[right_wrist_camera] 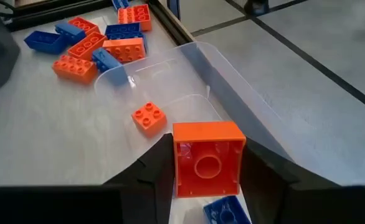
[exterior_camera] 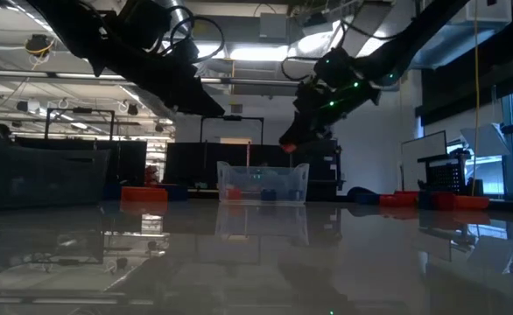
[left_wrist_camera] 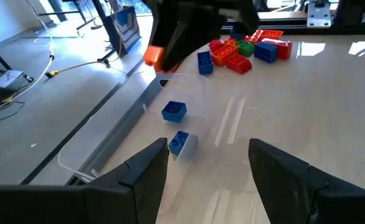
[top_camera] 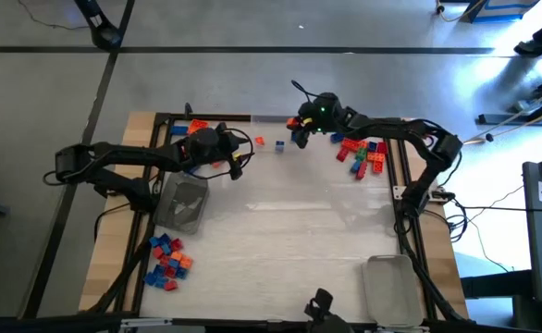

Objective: Sort blocks by size
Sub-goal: Put the orange 4 stud game piece into the transparent bin, then put the blue 4 stud game piece into the transparent bin

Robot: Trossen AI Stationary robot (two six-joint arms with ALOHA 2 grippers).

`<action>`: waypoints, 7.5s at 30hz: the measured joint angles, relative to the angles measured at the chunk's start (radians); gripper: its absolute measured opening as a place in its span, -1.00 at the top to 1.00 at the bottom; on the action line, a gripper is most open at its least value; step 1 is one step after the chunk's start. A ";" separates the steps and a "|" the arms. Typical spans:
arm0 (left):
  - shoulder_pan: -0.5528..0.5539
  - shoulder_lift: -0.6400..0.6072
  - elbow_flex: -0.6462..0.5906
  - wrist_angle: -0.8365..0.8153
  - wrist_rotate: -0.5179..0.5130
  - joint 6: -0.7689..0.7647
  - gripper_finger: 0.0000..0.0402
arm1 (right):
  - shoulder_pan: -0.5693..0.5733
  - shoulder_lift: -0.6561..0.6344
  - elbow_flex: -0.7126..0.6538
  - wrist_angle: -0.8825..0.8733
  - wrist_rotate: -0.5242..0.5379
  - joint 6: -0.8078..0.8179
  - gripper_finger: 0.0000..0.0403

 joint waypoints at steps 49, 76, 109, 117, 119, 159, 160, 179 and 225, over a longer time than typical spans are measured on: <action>-0.003 -0.002 0.000 -0.037 0.000 0.009 -0.05 | -0.102 -0.375 -0.063 -1.083 0.451 0.219 -0.03; -0.003 -0.001 0.000 -0.034 0.000 -0.003 -0.05 | -0.165 -0.374 -0.216 -1.041 0.378 0.283 0.29; -0.003 -0.001 0.000 -0.034 0.000 -0.001 -0.05 | -0.189 -0.373 -0.216 -0.998 0.594 0.311 -0.01; -0.003 -0.001 0.000 -0.036 0.000 0.002 -0.05 | -0.253 -0.357 -0.210 -0.966 0.492 0.290 -0.43; -0.003 -0.001 0.000 -0.034 0.000 0.003 -0.05 | -0.256 -0.355 -0.210 -0.956 0.488 0.306 -0.47; -0.003 -0.001 0.000 -0.033 0.000 0.005 -0.05 | -0.263 -0.213 -0.208 -0.955 0.499 0.327 -0.38; -0.003 -0.001 0.000 -0.034 0.000 0.005 -0.05 | -0.263 -0.213 -0.208 -0.958 0.498 0.322 -0.38; -0.003 -0.001 0.000 -0.033 0.000 0.008 -0.05 | -0.263 -0.211 -0.209 -0.981 0.492 0.307 0.30; -0.003 -0.001 0.000 -0.033 0.000 0.037 -0.05 | -0.140 -0.234 0.022 -1.026 0.264 0.156 0.99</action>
